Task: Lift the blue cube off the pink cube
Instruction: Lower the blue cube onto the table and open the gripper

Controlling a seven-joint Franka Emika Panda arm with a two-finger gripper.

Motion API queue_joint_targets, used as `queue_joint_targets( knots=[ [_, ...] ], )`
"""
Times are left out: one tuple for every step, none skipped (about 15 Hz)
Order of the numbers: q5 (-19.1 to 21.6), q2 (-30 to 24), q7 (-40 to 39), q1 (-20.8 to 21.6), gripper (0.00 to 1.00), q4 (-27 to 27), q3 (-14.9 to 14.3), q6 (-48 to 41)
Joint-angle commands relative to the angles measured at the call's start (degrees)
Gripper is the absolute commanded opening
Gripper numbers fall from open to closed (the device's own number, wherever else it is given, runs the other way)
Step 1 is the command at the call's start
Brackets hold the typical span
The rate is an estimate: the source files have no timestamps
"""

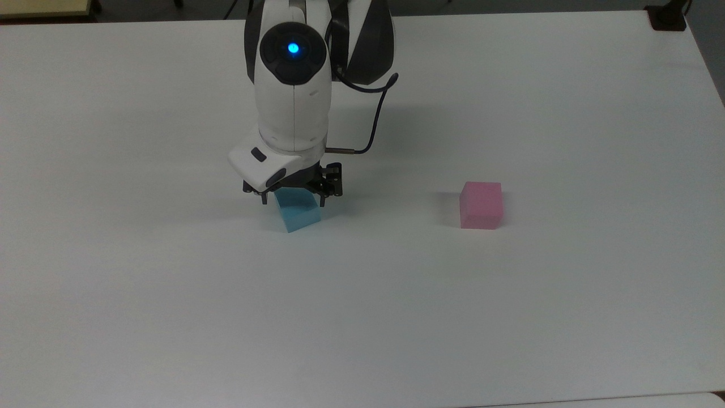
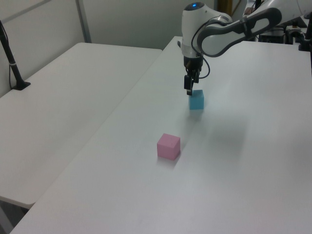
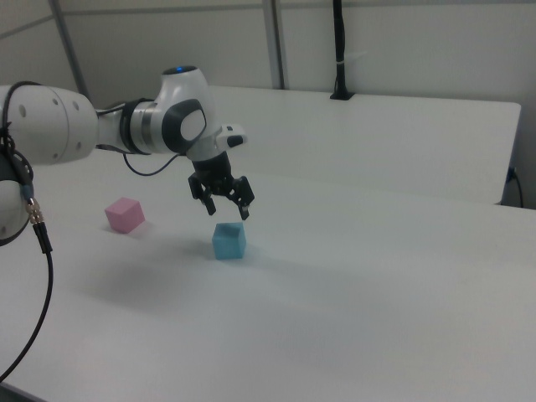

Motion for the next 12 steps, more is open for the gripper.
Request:
queue_joint_targets(
  knots=[
    [-0.5, -7.1, -0.4, -1.7, 1.0, -1.1, 0.3, -5.6],
    [-0.5, -9.4, -0.4, -1.9, 1.0, -1.1, 0.3, -8.0],
    [-0.5, -12.8, -0.4, -3.1, 1.0, -1.2, 0.5, -12.3],
    [-0.3, -14.9, -0.4, -4.9, 1.0, -1.2, 1.0, -15.4],
    [0.0, -16.8, -0.4, -6.3, 1.0, -1.2, 1.2, -17.6],
    [0.3, -18.4, -0.4, -7.2, 1.0, -1.4, 1.7, -19.9],
    [0.5, -19.5, -0.6, -8.4, 1.0, -1.4, 2.0, -21.8],
    [0.9, -20.3, -0.6, -9.3, 1.0, -1.4, 2.3, -22.8],
    [1.4, -21.1, -0.7, -9.5, 1.0, -1.4, 2.4, -23.3],
    [1.9, -21.4, -0.6, -9.5, 1.0, -1.4, 2.2, -23.5],
    [2.0, -21.6, -0.4, -9.4, 1.0, -1.4, 2.0, -23.6],
    [2.1, -21.9, -0.4, -9.4, 1.0, -1.6, 2.0, -23.6]
  ],
)
